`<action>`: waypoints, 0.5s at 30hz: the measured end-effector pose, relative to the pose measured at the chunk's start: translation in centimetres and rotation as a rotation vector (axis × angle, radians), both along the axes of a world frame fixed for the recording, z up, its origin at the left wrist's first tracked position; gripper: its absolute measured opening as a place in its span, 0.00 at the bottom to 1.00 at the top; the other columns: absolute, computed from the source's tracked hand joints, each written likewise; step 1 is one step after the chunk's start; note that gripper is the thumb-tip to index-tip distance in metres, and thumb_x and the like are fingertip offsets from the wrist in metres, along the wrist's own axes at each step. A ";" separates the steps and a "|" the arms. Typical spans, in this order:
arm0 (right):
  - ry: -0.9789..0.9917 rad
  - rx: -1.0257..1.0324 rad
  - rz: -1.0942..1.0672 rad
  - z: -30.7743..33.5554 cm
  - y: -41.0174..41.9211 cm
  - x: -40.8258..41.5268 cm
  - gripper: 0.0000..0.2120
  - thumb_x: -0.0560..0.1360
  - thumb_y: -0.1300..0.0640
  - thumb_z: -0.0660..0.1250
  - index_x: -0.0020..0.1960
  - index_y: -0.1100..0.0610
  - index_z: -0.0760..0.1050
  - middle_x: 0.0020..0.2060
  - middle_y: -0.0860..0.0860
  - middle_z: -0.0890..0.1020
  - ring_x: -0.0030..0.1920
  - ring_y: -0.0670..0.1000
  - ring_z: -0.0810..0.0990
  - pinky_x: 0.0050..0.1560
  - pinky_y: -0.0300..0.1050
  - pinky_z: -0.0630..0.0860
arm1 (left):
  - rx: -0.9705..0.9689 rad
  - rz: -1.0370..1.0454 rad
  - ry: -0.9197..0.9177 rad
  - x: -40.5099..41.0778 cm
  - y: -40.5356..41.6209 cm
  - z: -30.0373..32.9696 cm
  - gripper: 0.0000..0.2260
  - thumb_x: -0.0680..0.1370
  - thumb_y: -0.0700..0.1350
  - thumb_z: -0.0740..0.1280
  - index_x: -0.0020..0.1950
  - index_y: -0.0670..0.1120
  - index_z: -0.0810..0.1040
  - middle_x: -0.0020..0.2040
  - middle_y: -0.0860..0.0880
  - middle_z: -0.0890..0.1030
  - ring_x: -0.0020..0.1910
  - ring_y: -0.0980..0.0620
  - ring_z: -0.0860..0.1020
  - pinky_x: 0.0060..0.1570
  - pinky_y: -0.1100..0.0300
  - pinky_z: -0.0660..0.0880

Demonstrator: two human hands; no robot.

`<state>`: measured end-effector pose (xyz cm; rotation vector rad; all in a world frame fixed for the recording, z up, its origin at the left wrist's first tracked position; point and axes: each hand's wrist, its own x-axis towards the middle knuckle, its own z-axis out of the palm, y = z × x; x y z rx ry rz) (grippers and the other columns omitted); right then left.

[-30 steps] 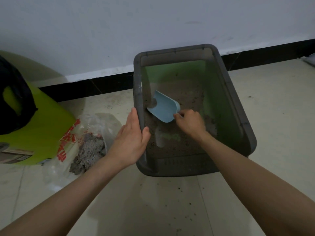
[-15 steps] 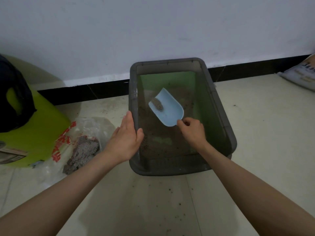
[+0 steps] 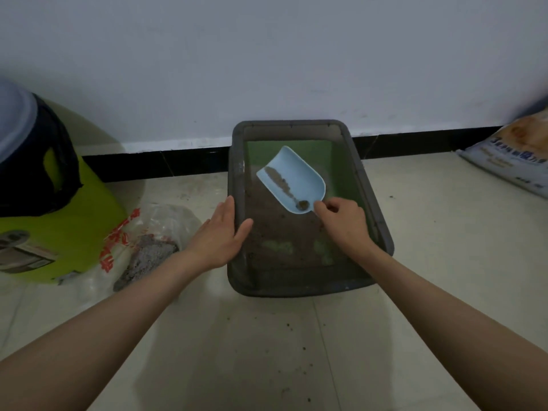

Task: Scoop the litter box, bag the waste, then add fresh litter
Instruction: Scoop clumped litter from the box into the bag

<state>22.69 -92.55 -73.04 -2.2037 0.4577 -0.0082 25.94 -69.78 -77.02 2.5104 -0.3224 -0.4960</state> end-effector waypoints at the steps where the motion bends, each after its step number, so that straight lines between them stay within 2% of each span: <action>1: -0.023 0.010 0.017 1.0 0.6 -0.1 0.15 0.77 0.52 0.63 0.42 0.63 0.79 0.35 0.59 0.81 0.34 0.52 0.77 0.36 0.45 0.71 | -0.006 -0.013 -0.001 -0.3 0.5 0.5 0.32 0.77 0.63 0.48 0.76 0.50 0.45 0.77 0.47 0.51 0.75 0.49 0.52 0.73 0.47 0.55; 4: -0.077 0.050 0.096 3.7 2.9 -0.6 0.15 0.77 0.53 0.63 0.44 0.64 0.80 0.35 0.59 0.82 0.33 0.52 0.76 0.35 0.45 0.71 | 0.041 0.061 -0.121 -2.0 3.4 1.7 0.29 0.81 0.54 0.52 0.77 0.45 0.46 0.77 0.48 0.45 0.76 0.51 0.45 0.73 0.56 0.46; 7: -0.020 0.113 0.230 5.3 5.9 -1.2 0.14 0.77 0.52 0.63 0.41 0.61 0.79 0.30 0.54 0.80 0.28 0.48 0.74 0.31 0.41 0.71 | 0.131 0.204 -0.245 -3.1 8.6 1.3 0.28 0.80 0.50 0.53 0.76 0.40 0.49 0.77 0.41 0.49 0.76 0.45 0.48 0.73 0.53 0.48; 9: 0.053 0.091 0.347 5.4 7.9 -1.5 0.14 0.77 0.52 0.62 0.39 0.60 0.79 0.28 0.50 0.78 0.25 0.46 0.73 0.26 0.35 0.70 | 0.181 0.326 -0.232 -3.8 12.3 0.5 0.29 0.77 0.49 0.55 0.75 0.38 0.52 0.75 0.37 0.53 0.75 0.40 0.51 0.72 0.47 0.52; 11: 0.133 -0.038 0.495 5.2 10.1 -1.4 0.16 0.78 0.50 0.62 0.39 0.59 0.79 0.29 0.50 0.80 0.24 0.41 0.74 0.26 0.33 0.69 | 0.223 0.434 -0.175 -4.9 15.2 -0.3 0.30 0.77 0.44 0.61 0.75 0.38 0.52 0.75 0.36 0.54 0.74 0.38 0.52 0.71 0.44 0.56; 12: 0.172 -0.117 0.571 5.0 11.2 -1.2 0.16 0.78 0.50 0.61 0.40 0.60 0.79 0.31 0.51 0.81 0.26 0.41 0.75 0.28 0.35 0.70 | 0.226 0.469 -0.137 -5.6 16.2 -0.7 0.31 0.76 0.42 0.63 0.75 0.38 0.51 0.75 0.35 0.53 0.74 0.38 0.53 0.70 0.44 0.57; 15: 0.258 -0.396 0.774 5.1 14.8 -0.4 0.13 0.77 0.52 0.61 0.45 0.62 0.76 0.34 0.54 0.78 0.36 0.51 0.75 0.31 0.41 0.67 | 0.146 0.544 -0.012 -7.4 17.7 -1.7 0.35 0.76 0.42 0.66 0.75 0.37 0.48 0.75 0.35 0.50 0.74 0.38 0.53 0.69 0.49 0.57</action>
